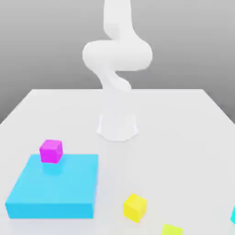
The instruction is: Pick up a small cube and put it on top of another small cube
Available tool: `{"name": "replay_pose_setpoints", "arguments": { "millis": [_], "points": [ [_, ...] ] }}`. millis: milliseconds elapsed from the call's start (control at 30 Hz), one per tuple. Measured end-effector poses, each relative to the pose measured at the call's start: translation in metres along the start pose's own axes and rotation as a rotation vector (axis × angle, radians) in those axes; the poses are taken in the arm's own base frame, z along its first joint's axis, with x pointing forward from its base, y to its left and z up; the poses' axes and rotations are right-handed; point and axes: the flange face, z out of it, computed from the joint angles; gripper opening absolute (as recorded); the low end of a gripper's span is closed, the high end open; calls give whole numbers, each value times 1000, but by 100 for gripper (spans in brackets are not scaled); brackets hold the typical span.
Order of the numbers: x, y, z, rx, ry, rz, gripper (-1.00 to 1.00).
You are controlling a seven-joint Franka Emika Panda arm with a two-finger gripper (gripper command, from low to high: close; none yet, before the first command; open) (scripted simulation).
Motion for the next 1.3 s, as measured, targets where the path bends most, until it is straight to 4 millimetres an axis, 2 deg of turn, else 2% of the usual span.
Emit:
{"name": "replay_pose_setpoints", "arguments": {
  "millis": [167,367,533,667,800,967,1000,1200,1300],
  "points": [
    [-23,11,110,-126,-91,120,0],
    [-69,47,224,-284,-181,256,0],
    [-120,92,302,-425,-241,366,0],
    [-168,135,351,-543,-281,449,0],
    [-213,181,388,-649,-308,523,0],
    [-241,212,429,-664,-310,533,0],
    [-244,216,434,-664,-310,533,-100],
    [-246,217,437,-663,-310,533,-100],
    [-236,206,422,-663,-310,534,-100]
  ]
}}
